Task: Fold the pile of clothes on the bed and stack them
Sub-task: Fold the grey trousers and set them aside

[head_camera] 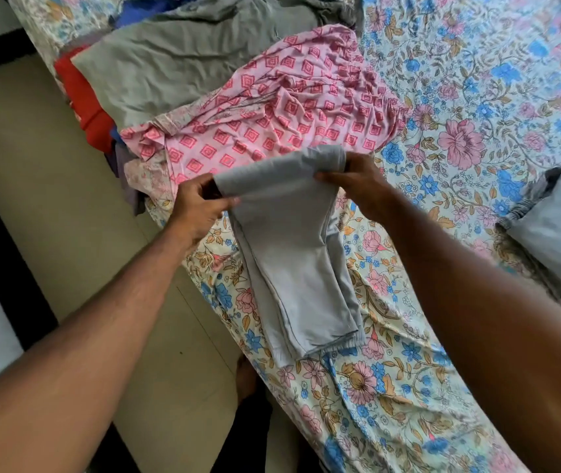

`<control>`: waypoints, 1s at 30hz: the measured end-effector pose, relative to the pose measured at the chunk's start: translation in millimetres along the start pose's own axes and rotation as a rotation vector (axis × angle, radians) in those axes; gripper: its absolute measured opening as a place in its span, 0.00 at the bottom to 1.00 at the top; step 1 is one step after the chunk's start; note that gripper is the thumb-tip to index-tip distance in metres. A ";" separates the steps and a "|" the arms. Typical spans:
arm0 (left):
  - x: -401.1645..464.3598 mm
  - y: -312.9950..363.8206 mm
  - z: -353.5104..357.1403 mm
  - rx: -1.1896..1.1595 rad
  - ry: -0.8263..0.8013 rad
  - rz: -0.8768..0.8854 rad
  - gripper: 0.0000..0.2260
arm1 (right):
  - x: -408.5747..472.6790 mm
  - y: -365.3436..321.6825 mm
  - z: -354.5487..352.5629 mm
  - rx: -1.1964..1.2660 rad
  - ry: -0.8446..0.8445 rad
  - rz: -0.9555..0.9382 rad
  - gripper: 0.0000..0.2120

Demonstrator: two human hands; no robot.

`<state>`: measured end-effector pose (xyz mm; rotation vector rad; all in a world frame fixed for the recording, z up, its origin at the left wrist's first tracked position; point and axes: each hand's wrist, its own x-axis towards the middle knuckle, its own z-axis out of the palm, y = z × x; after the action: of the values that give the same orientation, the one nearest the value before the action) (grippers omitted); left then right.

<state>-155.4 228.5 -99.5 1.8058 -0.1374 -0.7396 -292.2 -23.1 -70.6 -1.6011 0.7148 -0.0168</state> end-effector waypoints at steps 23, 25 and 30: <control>-190.8 -149.9 77.4 0.416 0.090 -0.074 0.17 | -203.6 181.8 -25.1 -0.236 0.326 0.188 0.12; -175.2 -143.0 79.1 0.134 0.154 -0.295 0.17 | -194.5 170.0 -20.0 -0.284 0.351 0.159 0.13; -148.4 -129.8 89.1 0.491 0.160 -0.105 0.38 | -153.5 135.4 16.5 -0.946 0.257 -0.337 0.27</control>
<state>-356.2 268.7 -169.7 2.3472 -0.1258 -0.6692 -467.1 62.6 -135.7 -2.6536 0.6741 -0.1510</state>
